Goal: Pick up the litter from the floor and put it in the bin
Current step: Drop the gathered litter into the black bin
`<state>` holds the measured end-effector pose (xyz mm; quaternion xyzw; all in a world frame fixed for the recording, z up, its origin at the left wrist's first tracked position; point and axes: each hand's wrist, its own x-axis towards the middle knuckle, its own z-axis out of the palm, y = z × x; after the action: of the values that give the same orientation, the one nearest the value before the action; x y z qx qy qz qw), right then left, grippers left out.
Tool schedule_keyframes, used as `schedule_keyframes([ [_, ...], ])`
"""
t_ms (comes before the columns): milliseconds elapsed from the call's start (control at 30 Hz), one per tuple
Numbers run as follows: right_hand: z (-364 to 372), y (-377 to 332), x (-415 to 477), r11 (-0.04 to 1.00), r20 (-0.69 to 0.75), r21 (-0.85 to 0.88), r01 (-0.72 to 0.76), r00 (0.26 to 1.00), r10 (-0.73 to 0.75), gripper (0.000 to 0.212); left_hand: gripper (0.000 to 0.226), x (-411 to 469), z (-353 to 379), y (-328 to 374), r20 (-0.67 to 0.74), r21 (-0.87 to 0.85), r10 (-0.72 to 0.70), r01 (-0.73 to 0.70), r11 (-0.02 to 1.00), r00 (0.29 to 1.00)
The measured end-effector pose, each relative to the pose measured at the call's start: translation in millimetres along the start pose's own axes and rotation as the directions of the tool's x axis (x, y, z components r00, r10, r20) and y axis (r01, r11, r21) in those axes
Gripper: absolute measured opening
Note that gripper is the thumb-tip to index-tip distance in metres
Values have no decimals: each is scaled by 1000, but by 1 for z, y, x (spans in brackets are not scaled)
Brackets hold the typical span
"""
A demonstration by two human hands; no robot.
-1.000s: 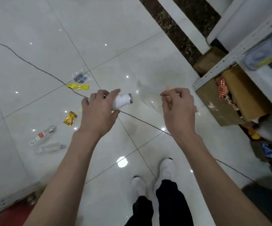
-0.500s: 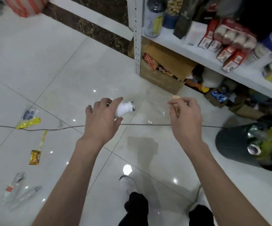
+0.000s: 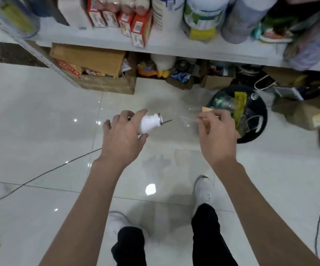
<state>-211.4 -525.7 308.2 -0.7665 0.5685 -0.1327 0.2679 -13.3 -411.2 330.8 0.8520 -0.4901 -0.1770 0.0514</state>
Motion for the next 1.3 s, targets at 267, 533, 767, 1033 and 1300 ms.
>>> schedule_keyframes([
  [267, -65, 147, 29, 981, -110, -1, -192, 975, 191, 17, 62, 52, 75, 157, 56, -3, 175, -175, 985, 983],
  [533, -65, 232, 73, 976, -226, 80, -204, 950, 217, 14, 65, 108, 145, 246, 128, -14, 228, -228, 974, 965],
  [767, -50, 272, 130, 978, -234, 134, -162, 953, 190, 19, 64, 150, 199, 271, 177, 3, 212, -216, 976, 961],
  [1033, -26, 294, 165, 982, -201, 122, -147, 965, 170, 15, 72, 174, 241, 274, 190, -82, 198, -185, 979, 962],
  [1300, -13, 279, 170, 987, 23, 78, -143, 990, 141, 43, 81, 174, 237, 254, 141, -44, 116, -111, 993, 983],
])
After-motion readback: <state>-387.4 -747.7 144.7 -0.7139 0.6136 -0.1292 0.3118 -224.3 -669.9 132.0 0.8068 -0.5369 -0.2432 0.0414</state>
